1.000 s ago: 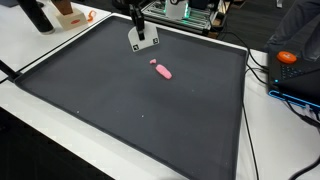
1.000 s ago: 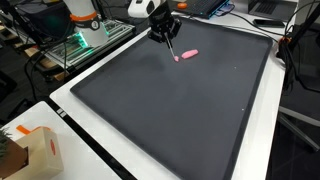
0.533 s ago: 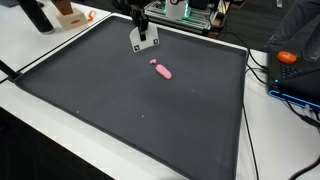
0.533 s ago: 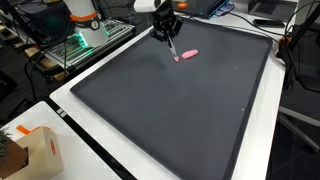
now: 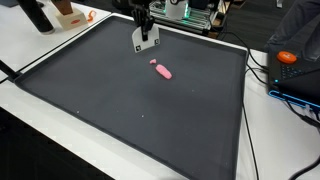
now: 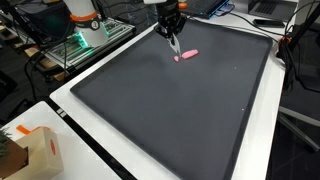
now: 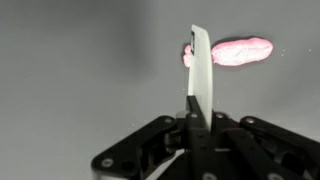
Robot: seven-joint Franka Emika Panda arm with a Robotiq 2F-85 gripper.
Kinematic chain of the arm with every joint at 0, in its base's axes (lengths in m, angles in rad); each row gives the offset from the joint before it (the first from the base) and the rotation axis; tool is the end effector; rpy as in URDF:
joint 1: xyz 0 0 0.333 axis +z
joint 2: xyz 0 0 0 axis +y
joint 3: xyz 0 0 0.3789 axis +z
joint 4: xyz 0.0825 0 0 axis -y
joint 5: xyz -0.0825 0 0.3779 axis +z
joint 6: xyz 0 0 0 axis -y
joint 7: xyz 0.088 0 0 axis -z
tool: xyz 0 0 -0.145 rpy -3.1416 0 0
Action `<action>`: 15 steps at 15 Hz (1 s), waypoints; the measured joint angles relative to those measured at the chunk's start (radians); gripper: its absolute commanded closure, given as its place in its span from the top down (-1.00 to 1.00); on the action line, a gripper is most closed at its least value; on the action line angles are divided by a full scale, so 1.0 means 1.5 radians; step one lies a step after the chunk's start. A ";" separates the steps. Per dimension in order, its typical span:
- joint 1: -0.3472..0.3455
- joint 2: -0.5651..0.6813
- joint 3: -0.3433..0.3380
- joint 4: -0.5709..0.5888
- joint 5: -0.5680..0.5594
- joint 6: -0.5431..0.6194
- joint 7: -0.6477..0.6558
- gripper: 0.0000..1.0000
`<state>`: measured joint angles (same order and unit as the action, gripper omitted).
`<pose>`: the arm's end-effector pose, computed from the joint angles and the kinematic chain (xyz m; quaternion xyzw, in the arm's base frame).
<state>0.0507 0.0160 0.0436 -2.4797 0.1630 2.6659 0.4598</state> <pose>0.4910 0.0445 0.3303 -0.9640 0.2483 -0.0695 0.0651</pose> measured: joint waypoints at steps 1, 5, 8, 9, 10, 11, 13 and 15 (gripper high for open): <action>0.002 0.000 0.002 0.004 -0.016 -0.001 0.010 -0.98; 0.014 0.001 0.010 0.032 -0.067 -0.030 0.050 -0.98; 0.024 0.001 0.019 0.060 -0.089 -0.063 0.070 -0.98; 0.028 0.001 0.023 0.072 -0.097 -0.080 0.077 -0.98; 0.032 0.001 0.027 0.084 -0.105 -0.100 0.085 -0.98; 0.037 0.001 0.031 0.099 -0.113 -0.125 0.093 -0.98; 0.046 0.001 0.040 0.129 -0.128 -0.177 0.111 -0.98; 0.056 0.001 0.050 0.159 -0.136 -0.223 0.122 -0.98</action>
<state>0.1351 0.0178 0.1182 -2.2410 -0.0410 2.3318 0.6428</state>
